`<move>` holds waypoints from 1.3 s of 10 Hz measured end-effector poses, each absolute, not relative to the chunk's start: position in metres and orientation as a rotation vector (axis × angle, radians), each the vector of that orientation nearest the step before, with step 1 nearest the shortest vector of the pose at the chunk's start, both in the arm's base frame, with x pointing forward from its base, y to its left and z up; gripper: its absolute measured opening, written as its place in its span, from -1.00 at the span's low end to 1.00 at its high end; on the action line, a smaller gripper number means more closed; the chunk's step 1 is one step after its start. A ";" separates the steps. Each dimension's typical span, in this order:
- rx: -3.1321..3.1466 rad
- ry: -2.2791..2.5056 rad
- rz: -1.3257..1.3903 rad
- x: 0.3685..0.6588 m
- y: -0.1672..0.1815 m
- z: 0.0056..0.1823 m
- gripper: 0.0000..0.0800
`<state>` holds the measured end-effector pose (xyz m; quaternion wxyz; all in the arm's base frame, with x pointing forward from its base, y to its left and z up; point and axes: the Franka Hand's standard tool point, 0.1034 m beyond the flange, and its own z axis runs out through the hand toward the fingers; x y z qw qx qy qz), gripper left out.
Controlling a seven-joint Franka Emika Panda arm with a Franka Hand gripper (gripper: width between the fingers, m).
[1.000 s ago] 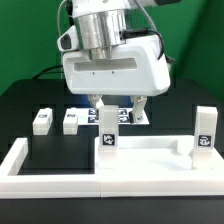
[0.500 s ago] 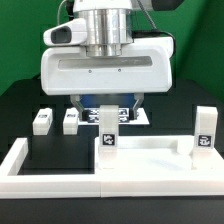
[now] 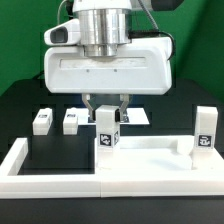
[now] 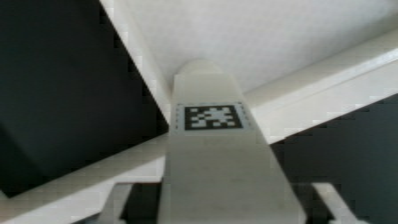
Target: Assemble desk
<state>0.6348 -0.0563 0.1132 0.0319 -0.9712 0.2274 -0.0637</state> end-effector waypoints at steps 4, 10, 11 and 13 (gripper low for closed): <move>-2.633 1.521 -0.147 0.633 -0.058 0.113 -0.28; -2.090 2.026 -0.008 0.630 -0.058 0.112 -0.26; -2.136 1.981 -0.019 0.631 -0.057 0.112 -0.26; -2.549 1.558 -0.093 0.634 -0.050 0.111 0.51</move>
Offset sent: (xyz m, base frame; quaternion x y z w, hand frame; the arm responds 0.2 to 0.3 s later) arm 0.0022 0.0043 0.0039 -0.0026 -0.0266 0.4412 0.8970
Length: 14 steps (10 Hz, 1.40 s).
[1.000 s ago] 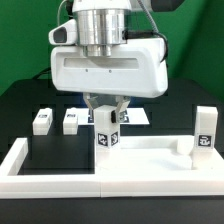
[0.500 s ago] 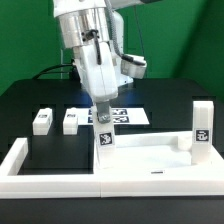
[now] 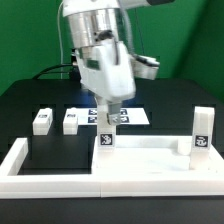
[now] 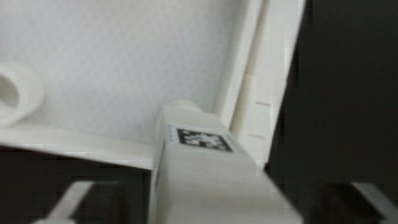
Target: Assemble desk
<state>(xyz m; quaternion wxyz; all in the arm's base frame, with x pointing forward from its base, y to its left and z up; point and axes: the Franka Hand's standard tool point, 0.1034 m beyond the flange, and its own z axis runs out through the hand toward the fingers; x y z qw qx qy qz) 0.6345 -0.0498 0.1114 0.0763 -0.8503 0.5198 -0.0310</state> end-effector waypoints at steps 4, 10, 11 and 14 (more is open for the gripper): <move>-2.819 1.041 -0.123 0.637 -0.048 0.110 0.62; -3.053 0.308 -0.164 0.637 -0.054 0.113 0.62; -3.053 0.309 -0.163 0.637 -0.055 0.113 0.31; -3.014 0.549 -0.154 0.636 -0.057 0.112 -0.27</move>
Offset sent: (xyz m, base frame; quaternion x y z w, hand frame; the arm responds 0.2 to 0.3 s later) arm 0.0000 0.0000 0.0000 0.0000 0.0000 -0.1938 0.9810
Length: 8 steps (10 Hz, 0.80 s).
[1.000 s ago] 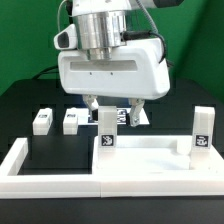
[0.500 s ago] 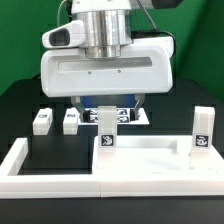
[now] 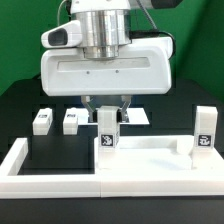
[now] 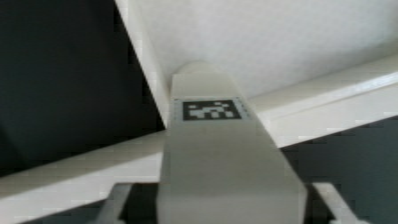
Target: Assemble desk
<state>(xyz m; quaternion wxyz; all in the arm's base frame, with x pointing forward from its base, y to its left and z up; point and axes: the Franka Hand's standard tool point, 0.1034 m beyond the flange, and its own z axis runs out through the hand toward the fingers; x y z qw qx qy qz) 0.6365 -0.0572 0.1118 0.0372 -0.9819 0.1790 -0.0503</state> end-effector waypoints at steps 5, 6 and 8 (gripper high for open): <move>-2.636 1.534 -0.100 0.635 -0.055 0.111 -0.27; -2.497 1.736 -0.059 0.635 -0.053 0.111 -0.27; -2.084 2.103 0.031 0.635 -0.054 0.111 -0.27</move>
Offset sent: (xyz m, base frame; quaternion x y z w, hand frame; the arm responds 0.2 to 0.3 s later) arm 0.0044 0.0071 0.0032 -0.0391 0.0068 0.3419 0.9389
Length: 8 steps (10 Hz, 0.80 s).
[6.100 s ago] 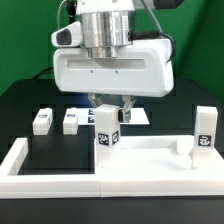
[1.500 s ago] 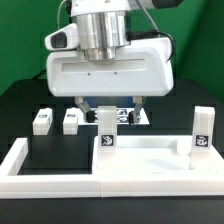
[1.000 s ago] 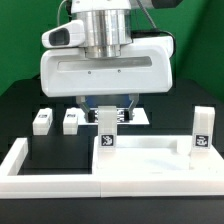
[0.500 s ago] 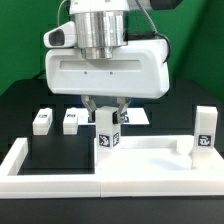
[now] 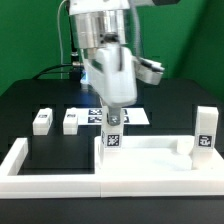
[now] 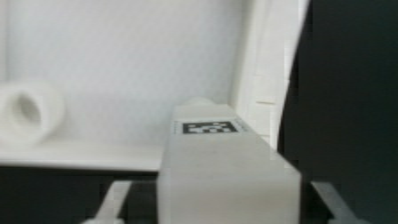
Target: Assemble desk
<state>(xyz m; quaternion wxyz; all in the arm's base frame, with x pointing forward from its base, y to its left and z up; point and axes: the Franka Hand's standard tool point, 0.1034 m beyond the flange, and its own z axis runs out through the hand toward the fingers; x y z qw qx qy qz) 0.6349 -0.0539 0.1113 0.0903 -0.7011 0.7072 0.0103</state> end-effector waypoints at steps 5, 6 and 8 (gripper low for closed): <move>-1.980 2.178 0.052 0.635 -0.053 0.111 0.26; -2.125 2.048 0.016 0.636 -0.054 0.111 0.26; -2.391 1.736 -0.084 0.637 -0.050 0.109 0.56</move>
Offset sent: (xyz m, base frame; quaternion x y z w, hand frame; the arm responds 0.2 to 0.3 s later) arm 0.0000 0.0000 0.0000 0.0000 0.0000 0.0000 1.0000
